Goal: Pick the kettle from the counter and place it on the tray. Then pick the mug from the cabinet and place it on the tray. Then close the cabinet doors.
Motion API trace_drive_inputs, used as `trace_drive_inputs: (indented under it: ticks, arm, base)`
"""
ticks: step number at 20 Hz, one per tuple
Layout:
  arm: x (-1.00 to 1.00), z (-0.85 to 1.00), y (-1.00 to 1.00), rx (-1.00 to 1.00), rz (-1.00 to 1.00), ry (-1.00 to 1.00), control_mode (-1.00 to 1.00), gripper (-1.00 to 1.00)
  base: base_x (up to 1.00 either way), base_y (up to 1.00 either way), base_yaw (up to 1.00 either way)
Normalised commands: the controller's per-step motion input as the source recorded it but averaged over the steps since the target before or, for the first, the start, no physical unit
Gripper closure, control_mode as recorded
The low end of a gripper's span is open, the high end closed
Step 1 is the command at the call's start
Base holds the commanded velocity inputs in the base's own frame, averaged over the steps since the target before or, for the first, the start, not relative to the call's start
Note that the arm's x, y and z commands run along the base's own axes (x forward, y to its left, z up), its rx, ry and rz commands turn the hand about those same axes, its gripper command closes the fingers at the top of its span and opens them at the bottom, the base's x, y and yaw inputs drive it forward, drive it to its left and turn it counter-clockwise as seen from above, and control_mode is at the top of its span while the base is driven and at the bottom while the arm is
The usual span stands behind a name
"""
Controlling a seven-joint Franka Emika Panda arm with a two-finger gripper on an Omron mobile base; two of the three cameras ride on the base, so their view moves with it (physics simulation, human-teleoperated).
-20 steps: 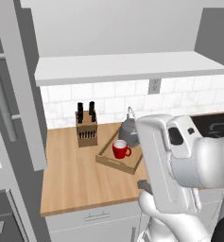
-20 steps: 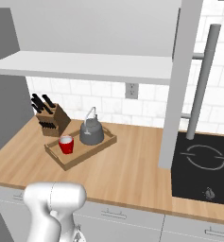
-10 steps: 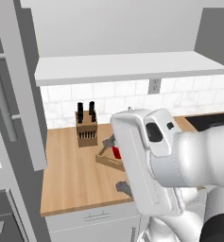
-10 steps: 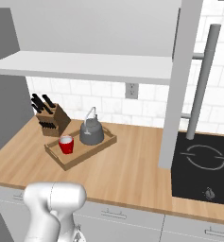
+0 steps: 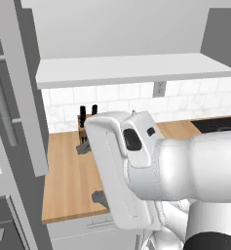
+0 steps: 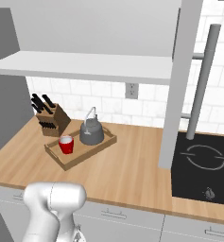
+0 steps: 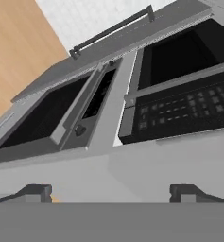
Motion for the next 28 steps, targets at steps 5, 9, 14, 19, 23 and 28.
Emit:
trace_drive_inputs:
  ticks: [5, 9, 14, 19, 23, 28]
  arm:
    - [-0.26, 0.06, 0.44, 0.06, 0.04, -0.11, -1.0, -1.0]
    - [-0.01, 0.17, 0.36, 0.0, 0.0, -0.03, -1.0, -1.0]
    - [0.06, 0.26, 0.41, 0.0, 0.0, 0.0, -1.0, -1.0]
    - [0.08, 0.16, 0.44, 0.0, 0.0, 0.0, -1.0, -1.0]
    - [0.01, 0.0, 0.35, 0.0, 0.0, 0.0, -1.0, -1.0]
    - [0.1, 0.0, 0.36, 0.0, -0.01, 0.0, -1.0, -1.0]
  base:
    - [0.0, 0.0, 0.0]
    - [0.0, 0.0, 0.0]
    - [0.0, 0.0, 0.0]
    - [0.0, 0.0, 0.0]
    - [0.0, 0.0, 0.0]
    - [0.0, 0.0, 0.0]
